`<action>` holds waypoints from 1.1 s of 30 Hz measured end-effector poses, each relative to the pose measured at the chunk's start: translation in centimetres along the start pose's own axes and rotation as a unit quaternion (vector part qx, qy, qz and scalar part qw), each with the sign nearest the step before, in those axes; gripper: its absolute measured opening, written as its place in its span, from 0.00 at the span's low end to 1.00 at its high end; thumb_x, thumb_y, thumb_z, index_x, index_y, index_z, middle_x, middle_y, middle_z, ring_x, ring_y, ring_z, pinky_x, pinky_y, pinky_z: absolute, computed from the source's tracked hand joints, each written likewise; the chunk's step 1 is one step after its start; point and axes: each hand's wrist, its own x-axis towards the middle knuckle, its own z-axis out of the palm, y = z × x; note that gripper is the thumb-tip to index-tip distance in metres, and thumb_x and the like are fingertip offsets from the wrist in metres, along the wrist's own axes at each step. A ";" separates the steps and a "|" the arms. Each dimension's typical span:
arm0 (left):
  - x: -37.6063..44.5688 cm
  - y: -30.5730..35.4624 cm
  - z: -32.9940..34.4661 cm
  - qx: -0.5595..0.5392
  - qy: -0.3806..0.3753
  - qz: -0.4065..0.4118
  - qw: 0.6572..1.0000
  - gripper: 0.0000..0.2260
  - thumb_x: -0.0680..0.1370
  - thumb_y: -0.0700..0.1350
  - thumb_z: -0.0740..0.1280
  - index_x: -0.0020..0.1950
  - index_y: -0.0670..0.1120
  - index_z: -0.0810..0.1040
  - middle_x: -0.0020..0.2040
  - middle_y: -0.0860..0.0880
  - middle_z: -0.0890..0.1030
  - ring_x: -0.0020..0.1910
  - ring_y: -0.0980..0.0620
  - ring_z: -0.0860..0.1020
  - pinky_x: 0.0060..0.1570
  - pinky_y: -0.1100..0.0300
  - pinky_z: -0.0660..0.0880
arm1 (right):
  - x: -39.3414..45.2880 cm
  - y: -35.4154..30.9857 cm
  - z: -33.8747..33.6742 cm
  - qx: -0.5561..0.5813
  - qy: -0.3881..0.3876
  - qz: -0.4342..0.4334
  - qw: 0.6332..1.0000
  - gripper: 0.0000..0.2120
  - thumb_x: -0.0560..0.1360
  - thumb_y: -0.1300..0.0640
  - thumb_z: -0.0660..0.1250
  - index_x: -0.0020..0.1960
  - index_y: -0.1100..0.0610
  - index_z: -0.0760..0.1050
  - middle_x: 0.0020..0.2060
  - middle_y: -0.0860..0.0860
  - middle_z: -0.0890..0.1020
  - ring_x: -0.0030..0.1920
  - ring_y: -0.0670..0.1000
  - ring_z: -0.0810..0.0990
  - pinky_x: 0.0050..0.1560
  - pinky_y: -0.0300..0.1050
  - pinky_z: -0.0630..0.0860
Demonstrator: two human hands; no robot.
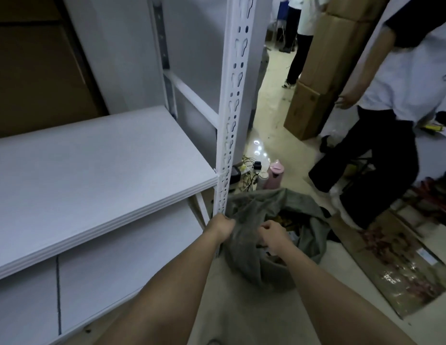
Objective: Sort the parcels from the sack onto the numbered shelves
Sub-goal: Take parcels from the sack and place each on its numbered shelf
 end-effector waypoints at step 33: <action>25.3 5.4 23.7 0.181 -0.030 -0.089 0.979 0.13 0.81 0.42 0.58 0.65 0.40 0.71 0.64 0.41 0.74 0.62 0.44 0.72 0.58 0.58 0.68 | 34.0 15.4 -12.0 -0.155 -0.198 0.076 0.965 0.12 0.80 0.55 0.58 0.58 0.59 0.76 0.55 0.56 0.79 0.57 0.56 0.77 0.53 0.44 0.71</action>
